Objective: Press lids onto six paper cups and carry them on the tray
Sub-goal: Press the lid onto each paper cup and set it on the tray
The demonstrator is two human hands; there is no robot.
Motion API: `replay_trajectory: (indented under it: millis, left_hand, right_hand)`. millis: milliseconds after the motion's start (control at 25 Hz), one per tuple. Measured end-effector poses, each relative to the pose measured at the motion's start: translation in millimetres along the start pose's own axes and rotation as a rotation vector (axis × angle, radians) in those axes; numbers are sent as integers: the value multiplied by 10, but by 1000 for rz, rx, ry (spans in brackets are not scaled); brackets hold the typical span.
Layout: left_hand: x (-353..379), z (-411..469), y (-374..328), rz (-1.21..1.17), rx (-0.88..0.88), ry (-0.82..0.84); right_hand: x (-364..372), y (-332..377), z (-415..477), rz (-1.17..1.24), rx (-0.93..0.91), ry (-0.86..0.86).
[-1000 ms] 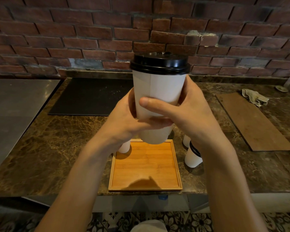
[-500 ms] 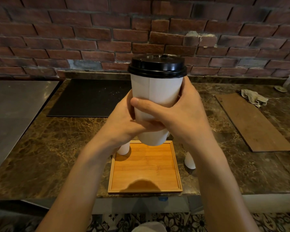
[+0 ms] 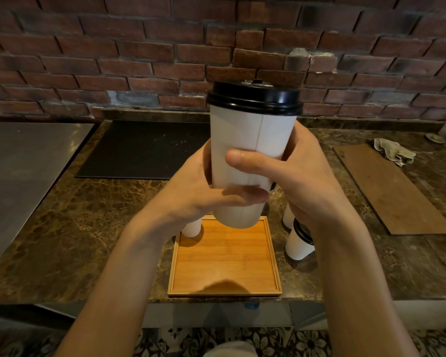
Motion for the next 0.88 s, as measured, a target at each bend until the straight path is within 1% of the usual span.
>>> replay_trajectory:
  millis: [160, 480, 600, 880]
  left_hand:
    - [4, -8, -8, -24, -3, 47]
    - [35, -31, -49, -65, 2, 118]
    - [32, -45, -54, -62, -6, 126]
    - [41, -58, -59, -56, 3, 87]
  right_hand:
    - [-26, -26, 1, 56, -13, 72]
    - [-116, -61, 27, 49, 6, 233]
    - [-130, -79, 29, 32, 13, 254]
    - [-139, -52, 12, -19, 18, 245]
Point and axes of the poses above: each hand's wrist, its own z-axis towards the middle knuckle, its own x-axis out of the palm, y = z × x, the point moved 1 cm from there along z, towards the middle knuckle, and after that the axes turned 11 degrees about x, right-handed, at the moved point
